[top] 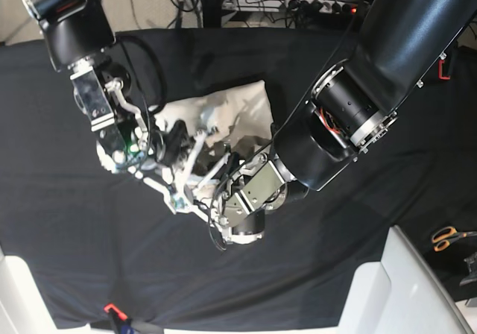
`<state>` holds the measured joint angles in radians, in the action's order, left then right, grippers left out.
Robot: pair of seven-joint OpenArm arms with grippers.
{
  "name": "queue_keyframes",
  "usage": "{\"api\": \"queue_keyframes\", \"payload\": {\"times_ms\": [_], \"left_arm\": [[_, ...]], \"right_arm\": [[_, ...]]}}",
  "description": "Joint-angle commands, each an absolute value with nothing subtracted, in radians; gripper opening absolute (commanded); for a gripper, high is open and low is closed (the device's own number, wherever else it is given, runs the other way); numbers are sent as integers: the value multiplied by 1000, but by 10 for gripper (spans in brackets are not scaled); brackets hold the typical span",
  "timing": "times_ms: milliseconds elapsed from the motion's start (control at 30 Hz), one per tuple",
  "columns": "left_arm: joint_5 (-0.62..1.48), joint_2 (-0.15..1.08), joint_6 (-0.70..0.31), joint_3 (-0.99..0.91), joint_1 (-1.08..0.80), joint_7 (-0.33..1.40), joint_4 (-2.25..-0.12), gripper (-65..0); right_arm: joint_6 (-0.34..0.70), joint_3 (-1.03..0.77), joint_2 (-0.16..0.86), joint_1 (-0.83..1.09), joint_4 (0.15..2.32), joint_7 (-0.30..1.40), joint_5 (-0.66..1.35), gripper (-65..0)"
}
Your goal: Fold the T-shirt properly
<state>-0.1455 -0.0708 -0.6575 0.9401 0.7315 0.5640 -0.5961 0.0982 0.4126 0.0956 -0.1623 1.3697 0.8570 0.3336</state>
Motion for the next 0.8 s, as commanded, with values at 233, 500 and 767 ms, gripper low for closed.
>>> {"api": "queue_keyframes", "payload": {"times_ms": [233,500,767], "left_arm": [[-153,-54,-595,937,776,521,-605,-357],[-151,-25,-584,934,779,521,-605,-357],[-140,4,-584,931,769,515,-605,-357]], "right_arm": [[102,412,82,-257,1288,802,335,-612],[186,412,38,-332,1148,753,329,-612],[228,447,36,-421,1013,630,331,-612]]}}
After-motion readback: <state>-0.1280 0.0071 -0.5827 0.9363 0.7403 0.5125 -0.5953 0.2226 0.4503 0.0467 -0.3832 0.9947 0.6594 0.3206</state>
